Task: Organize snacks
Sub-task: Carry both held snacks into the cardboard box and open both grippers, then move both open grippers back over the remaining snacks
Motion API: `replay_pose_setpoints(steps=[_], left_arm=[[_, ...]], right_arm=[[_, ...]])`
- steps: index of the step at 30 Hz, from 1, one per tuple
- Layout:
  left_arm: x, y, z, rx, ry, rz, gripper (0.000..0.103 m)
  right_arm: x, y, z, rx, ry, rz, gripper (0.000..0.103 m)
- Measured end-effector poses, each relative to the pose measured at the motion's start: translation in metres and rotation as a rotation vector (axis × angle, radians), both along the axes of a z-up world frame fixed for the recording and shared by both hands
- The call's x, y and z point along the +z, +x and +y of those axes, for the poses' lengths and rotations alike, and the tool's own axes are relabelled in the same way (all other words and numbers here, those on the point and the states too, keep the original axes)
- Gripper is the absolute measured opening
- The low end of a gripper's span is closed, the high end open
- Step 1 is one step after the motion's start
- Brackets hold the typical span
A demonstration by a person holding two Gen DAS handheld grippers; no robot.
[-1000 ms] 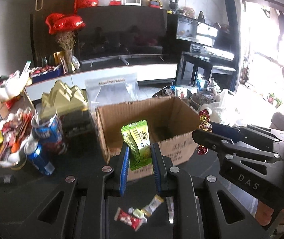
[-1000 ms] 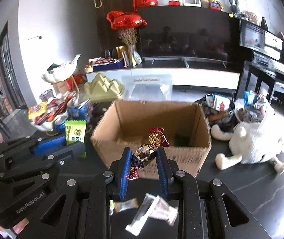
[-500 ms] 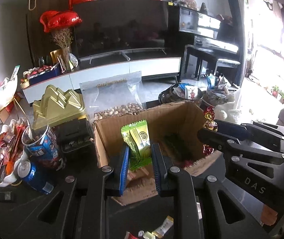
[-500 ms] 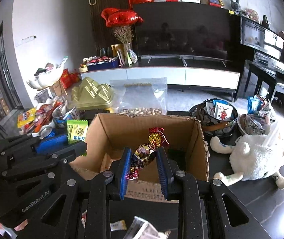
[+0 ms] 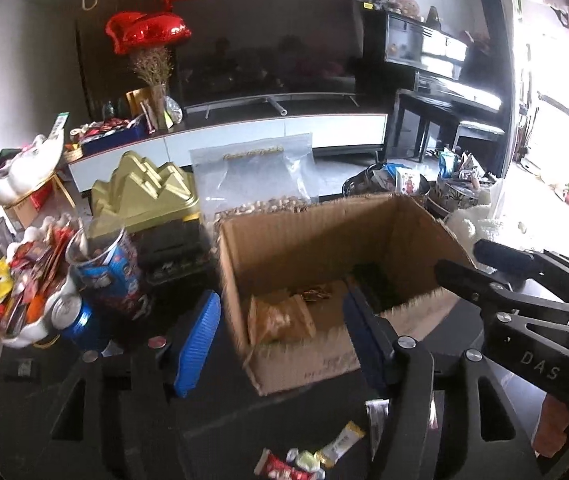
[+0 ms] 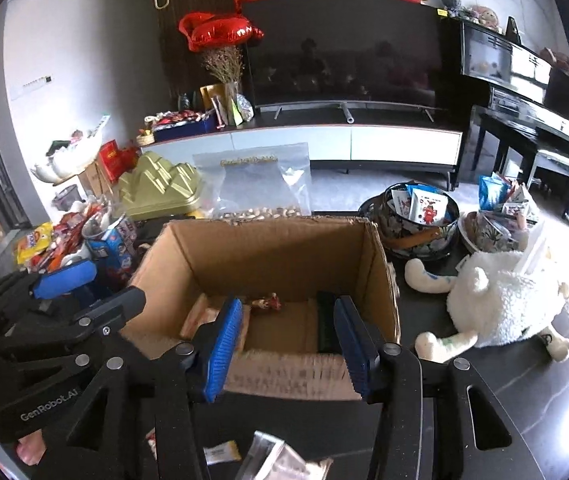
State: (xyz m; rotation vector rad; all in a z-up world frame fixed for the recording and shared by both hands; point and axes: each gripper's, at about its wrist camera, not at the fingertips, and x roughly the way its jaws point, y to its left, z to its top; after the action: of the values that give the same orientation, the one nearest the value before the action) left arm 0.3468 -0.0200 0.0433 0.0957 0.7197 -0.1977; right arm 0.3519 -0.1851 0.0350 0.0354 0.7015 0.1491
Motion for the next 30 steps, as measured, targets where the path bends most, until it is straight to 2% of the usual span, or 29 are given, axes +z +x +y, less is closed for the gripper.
replay_pose_setpoints(steps=[2, 5, 12, 18, 30], left_arm=[[0.001, -0.012, 0.004, 0.017, 0.007, -0.003, 0.068], [0.002, -0.026, 0.008, 0.021, 0.013, -0.003, 0.069], [0.002, -0.058, 0.019, 0.028, -0.012, 0.012, 0.070], [-0.001, -0.079, 0.027, 0.045, 0.003, 0.023, 0.070], [-0.031, -0.098, 0.044, 0.073, -0.030, 0.100, 0.071]], right_arm=[[0.001, -0.012, 0.003, -0.005, -0.014, -0.007, 0.056], [0.002, -0.026, 0.007, 0.002, -0.031, -0.014, 0.056], [-0.001, -0.056, 0.013, 0.018, 0.021, 0.004, 0.056], [-0.012, -0.074, 0.018, 0.013, 0.037, 0.034, 0.056], [-0.041, -0.094, 0.027, -0.004, 0.069, 0.116, 0.056]])
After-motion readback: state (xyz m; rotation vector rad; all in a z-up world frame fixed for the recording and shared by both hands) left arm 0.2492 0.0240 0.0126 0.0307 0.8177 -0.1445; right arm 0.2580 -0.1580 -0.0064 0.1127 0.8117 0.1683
